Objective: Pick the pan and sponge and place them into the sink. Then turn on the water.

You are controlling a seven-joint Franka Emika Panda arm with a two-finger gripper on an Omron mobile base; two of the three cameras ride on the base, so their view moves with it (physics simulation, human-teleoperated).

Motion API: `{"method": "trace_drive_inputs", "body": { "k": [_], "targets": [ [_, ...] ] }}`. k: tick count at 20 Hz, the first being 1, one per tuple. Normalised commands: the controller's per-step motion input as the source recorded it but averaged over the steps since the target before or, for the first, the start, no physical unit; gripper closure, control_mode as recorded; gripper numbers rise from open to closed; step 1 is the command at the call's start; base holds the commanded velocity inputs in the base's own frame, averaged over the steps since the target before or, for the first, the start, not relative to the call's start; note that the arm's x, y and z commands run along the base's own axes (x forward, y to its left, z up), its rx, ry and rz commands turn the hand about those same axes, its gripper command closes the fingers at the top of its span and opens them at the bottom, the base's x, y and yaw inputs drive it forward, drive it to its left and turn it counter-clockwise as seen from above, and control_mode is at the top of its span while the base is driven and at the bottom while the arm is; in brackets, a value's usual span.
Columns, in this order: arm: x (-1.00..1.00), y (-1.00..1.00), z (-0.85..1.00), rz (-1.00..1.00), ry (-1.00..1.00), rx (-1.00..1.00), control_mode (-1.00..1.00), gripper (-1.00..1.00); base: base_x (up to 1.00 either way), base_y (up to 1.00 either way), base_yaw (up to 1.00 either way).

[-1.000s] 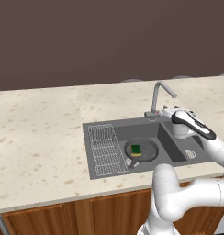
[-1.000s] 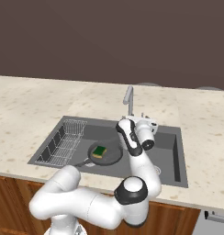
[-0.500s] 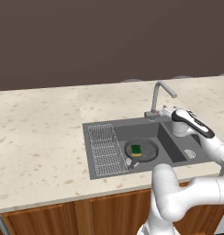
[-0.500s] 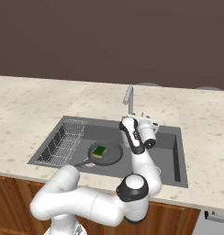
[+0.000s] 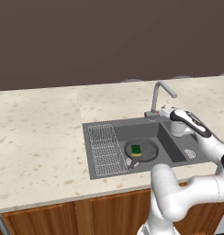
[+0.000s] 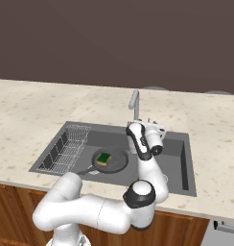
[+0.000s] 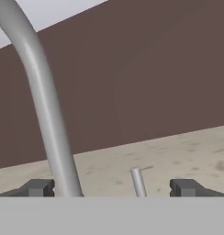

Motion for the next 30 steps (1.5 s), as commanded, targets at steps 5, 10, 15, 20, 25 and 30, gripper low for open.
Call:
{"method": "trace_drive_inputs", "body": {
  "k": [5, 10, 15, 20, 25, 30],
  "targets": [
    [0.3, -0.03, -0.17, 0.0, 0.0, -0.02, -1.0, -1.0, 0.0, 0.0, 0.0],
    [0.39, -0.01, -0.2, 0.0, 0.02, -0.01, -1.0, -1.0, 0.0, 0.0, 0.0],
    [0.36, -0.14, -0.21, 0.0, 0.04, 0.0, -1.0, -1.0, 0.0, 0.0, 0.0],
    [0.36, -0.21, -0.19, 0.01, 0.03, 0.0, -1.0, -1.0, 0.0, 0.0, 0.0],
    [0.37, -0.03, -0.25, 0.0, 0.04, 0.0, -1.0, -1.0, 0.0, 0.0, 0.0],
    [0.14, 0.0, -0.35, 0.0, 0.03, 0.0, -1.0, 1.0, 0.0, 0.0, 0.0]
  ]
}}
